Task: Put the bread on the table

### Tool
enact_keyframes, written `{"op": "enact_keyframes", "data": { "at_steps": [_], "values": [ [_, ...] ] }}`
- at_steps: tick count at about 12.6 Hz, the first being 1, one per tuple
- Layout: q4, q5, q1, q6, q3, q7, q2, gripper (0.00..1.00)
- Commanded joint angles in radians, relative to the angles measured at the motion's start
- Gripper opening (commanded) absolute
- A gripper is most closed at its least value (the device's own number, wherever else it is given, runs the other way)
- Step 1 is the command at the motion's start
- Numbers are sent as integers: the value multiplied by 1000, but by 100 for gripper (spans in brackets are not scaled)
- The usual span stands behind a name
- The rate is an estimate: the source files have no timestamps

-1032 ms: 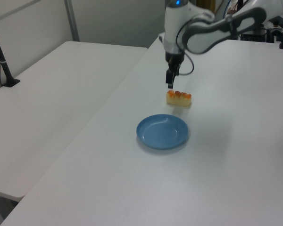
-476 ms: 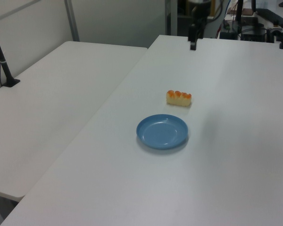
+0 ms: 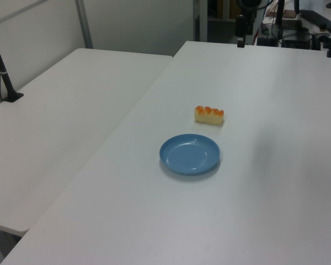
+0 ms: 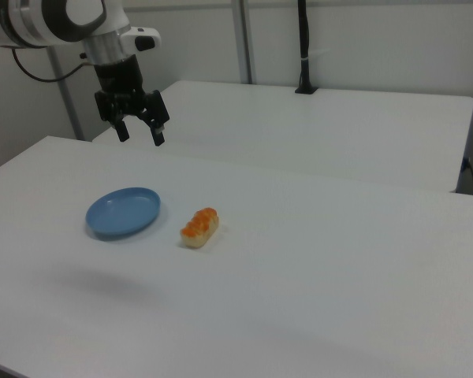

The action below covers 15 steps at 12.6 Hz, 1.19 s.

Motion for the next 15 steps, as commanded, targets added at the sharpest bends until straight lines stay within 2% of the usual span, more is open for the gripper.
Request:
{"op": "enact_keyframes", "data": {
  "at_steps": [1,3,15],
  "values": [
    [-21,23,-2,-20,-3,-19,-22,100],
    [-21,25,-2,-58,-3,-17,-30,100],
    [-18,42,-5,-54,-4,-25,-28,100]
  ]
}}
